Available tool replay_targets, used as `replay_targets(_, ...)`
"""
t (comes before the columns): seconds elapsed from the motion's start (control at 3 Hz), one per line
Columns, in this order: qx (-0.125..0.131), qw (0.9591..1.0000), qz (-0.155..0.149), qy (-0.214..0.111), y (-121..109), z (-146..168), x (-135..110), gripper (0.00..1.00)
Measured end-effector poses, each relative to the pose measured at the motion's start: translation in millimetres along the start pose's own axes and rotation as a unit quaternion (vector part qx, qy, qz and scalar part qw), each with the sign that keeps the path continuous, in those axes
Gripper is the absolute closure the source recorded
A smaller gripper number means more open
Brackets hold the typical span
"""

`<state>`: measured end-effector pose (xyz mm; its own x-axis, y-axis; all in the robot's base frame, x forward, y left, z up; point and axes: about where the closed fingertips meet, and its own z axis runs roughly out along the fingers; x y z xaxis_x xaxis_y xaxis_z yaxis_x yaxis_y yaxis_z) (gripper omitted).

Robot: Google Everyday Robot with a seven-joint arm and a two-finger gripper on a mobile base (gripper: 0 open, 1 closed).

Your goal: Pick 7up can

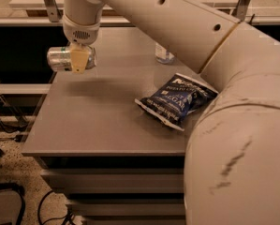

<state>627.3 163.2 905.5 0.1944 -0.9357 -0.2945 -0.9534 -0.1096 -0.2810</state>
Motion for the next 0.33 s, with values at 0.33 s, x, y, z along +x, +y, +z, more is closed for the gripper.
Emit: replay_targets(0.33, -0.001, 1.0, -0.002, -0.002, -2.7, -1.4, -1.5, 1.0)
